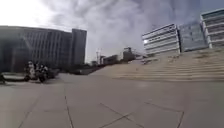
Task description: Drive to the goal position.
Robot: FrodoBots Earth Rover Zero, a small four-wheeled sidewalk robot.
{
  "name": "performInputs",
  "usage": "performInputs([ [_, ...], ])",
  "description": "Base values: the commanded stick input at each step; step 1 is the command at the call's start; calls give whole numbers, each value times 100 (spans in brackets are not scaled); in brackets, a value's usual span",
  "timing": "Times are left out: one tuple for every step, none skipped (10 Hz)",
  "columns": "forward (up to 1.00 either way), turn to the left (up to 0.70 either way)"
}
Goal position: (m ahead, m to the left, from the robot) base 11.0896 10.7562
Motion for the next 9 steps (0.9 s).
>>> performInputs([
  [70,3],
  [70,8],
  [70,14],
  [70,20],
  [70,26],
  [70,31],
  [70,30],
  [70,23],
  [70,13],
])
